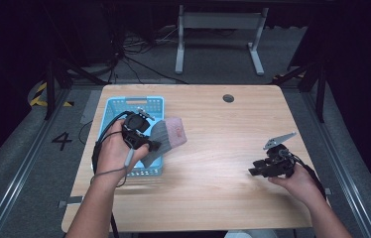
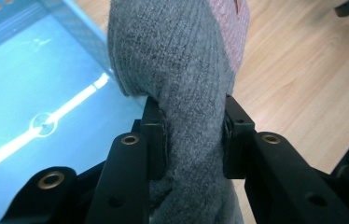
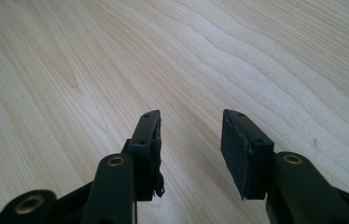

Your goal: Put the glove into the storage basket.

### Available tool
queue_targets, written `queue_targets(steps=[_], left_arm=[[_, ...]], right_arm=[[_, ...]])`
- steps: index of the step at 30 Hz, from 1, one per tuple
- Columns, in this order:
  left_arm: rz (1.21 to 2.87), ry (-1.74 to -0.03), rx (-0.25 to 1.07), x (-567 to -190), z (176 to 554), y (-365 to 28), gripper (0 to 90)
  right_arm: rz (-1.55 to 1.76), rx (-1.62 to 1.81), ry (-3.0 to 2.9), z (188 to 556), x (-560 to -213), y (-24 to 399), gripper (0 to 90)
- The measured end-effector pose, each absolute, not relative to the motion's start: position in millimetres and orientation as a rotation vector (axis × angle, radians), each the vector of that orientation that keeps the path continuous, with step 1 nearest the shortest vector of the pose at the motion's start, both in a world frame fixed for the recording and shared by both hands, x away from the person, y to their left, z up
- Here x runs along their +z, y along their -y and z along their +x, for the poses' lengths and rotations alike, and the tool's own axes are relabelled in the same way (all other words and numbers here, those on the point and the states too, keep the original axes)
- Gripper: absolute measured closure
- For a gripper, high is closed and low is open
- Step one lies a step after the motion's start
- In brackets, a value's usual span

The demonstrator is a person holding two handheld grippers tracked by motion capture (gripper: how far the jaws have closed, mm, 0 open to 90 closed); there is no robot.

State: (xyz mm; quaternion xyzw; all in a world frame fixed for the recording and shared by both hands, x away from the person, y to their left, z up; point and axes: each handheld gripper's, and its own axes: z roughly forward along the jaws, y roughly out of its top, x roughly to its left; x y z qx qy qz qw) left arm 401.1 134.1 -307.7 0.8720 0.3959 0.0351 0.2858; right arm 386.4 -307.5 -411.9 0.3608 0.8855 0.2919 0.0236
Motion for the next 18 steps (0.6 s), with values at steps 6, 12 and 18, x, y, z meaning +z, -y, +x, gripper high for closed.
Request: queue_targets(steps=[6,12,18], left_arm=[[2.302,-1.112,0.096,-310.3,406.0,-149.8,68.9],[2.291,-1.173,0.107,-314.0,411.7,-165.1,68.9],[2.281,-1.235,0.094,-321.8,421.8,-179.7,68.9]], right_arm=[[1.103,0.903,-2.746,387.7,-411.5,305.1,58.4],[1.082,0.907,-2.75,390.0,-411.0,302.4,58.4],[1.077,0.898,-2.76,391.3,-412.3,299.8,58.3]])
